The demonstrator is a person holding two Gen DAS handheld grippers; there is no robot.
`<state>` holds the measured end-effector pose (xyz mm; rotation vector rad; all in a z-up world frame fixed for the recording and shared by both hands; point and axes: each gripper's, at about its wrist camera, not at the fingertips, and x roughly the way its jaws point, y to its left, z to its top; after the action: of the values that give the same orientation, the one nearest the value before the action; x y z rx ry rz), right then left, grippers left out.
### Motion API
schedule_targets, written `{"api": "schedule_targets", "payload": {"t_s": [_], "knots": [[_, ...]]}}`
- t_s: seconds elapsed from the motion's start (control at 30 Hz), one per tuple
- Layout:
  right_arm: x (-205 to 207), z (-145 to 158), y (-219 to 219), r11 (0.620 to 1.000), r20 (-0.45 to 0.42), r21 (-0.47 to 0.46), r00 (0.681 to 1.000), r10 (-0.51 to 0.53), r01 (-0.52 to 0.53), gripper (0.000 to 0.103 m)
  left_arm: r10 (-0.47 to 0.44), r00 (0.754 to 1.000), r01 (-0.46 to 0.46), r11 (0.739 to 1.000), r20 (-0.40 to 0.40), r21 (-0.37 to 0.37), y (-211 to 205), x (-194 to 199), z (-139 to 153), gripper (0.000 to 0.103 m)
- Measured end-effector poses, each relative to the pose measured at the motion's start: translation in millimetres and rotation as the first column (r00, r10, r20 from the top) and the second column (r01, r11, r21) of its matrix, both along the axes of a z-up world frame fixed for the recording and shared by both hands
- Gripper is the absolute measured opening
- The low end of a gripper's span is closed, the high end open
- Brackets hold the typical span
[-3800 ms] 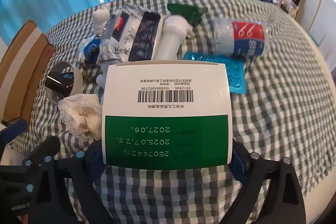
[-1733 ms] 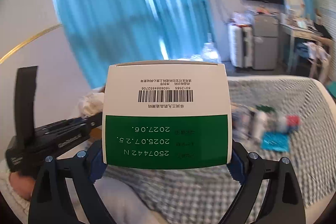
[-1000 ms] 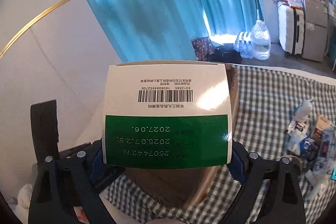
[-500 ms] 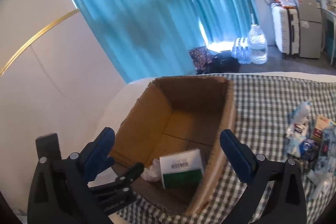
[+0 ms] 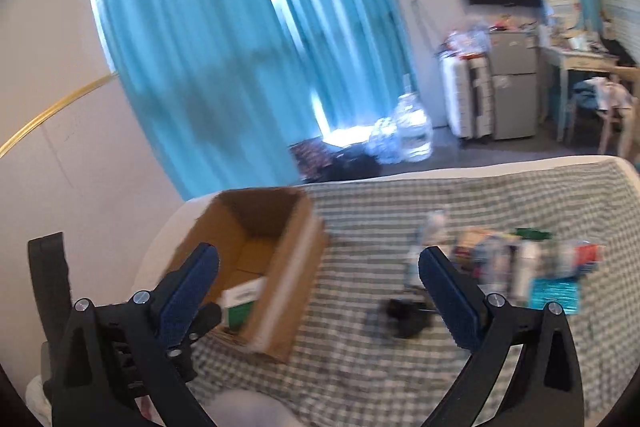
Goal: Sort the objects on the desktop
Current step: 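Open both tools to drop the cloth and medicine box into the cardboard box, then grasp the brown tape roll by its rim with the left tool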
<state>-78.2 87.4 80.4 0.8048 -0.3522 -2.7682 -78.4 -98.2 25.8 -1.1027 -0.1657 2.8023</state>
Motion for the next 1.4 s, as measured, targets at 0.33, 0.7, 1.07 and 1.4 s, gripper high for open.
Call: {"api": "schedule_targets", "payload": {"t_s": [0.33,0.7,1.07,1.4], "knots": [[59,-55,124,0.971,0.063,0.014,0.969,-0.238,0.238,0.103,-0.156,0.986,0.157,0.988,0.057,-0.014,106,19,-45,0.103],[49,-109,161,0.964,0.148,-0.009,0.954,-0.262,0.267,0.103,-0.176,0.97,0.189,0.98,0.165,-0.066,147,-14,-115,0.103],[12,-166,177,0.962,0.29,-0.022,0.922,-0.256,0.274,0.103,-0.136,0.96,0.174,0.974,0.244,-0.142,164,-80,-186,0.103],[-3,-192,187,0.962,0.358,-0.049,0.904,-0.235,0.269,0.103,-0.182,0.953,0.227,0.958,0.241,-0.176,173,-107,-220,0.103]]}}
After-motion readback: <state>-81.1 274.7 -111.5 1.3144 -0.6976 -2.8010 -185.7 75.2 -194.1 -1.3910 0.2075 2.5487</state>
